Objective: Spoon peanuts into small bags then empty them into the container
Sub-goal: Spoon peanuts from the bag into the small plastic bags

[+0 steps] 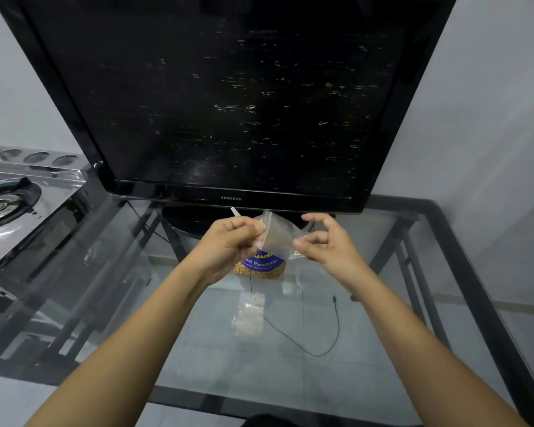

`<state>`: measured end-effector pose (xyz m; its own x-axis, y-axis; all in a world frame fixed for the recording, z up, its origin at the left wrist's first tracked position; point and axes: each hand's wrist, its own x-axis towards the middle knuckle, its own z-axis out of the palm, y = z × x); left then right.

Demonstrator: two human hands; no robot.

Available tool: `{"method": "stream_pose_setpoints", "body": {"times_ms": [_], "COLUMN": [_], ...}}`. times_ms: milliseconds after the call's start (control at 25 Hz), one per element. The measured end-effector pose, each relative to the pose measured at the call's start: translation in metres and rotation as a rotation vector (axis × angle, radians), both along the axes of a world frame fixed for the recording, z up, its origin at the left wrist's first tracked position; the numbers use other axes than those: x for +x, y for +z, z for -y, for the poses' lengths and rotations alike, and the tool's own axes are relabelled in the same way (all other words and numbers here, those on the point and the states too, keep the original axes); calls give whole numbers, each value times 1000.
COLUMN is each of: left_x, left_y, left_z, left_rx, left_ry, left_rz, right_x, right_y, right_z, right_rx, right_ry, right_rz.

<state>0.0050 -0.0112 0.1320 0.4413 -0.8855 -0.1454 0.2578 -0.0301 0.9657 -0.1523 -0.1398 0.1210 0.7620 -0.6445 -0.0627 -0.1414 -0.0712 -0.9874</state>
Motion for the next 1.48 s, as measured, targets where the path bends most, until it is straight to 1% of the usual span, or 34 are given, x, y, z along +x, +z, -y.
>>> {"method": "stream_pose_setpoints", "body": {"times_ms": [80,120,240,280,360,440,560,640,680,840,880,960,1000,1040,1080,1160,1240,1320,1400,1480], "left_x": [2,4,7,7,3,-6,-17,-22,-24,-29,-29,-25,-22,-20,-18,-16,-15,-9,1,13], "left_y": [1,2,4,3,2,2,1,3,3,1,-1,-5,-7,-8,-9,-10,-9,-9,-11,-15], "left_z": [-3,-5,-10,-10,-9,-8,-7,-6,-4,6,7,8,7,6,5,7,9,10,11,12], "left_rx": [95,118,165,192,249,259,240,221,211,196,204,220,221,220,224,240,252,259,265,270], "left_ry": [63,53,-30,-36,19,108,173,145,139,217,246,314,328,325,315,296,266,230,199,172], "left_rz": [270,355,436,489,647,736,715,683,697,825,819,735,675,629,605,589,561,538,526,515], "right_x": [-4,-6,-8,-8,-10,-15,-26,-33,-36,-40,-39,-38,-37,-37,-36,-26,-8,12,28,39], "right_y": [-1,-1,-1,-2,-4,-6,-7,-7,-8,-11,-11,-12,-11,-11,-9,-6,-8,-15,-21,-27], "right_z": [0,0,0,1,3,5,4,4,3,9,12,18,19,19,16,5,-5,-8,-7,-7], "right_rx": [-48,-78,-127,-130,-130,-76,51,53,33,-36,-31,-24,-72,-182,-338,-621,-777,-844,-849,-838], "right_ry": [21,38,4,-22,-49,-32,33,53,51,-34,-70,-191,-258,-301,-293,-123,80,139,111,74], "right_rz": [-40,-59,-63,-59,-67,-63,-12,16,35,69,73,92,96,91,70,3,-96,-162,-184,-159]}}
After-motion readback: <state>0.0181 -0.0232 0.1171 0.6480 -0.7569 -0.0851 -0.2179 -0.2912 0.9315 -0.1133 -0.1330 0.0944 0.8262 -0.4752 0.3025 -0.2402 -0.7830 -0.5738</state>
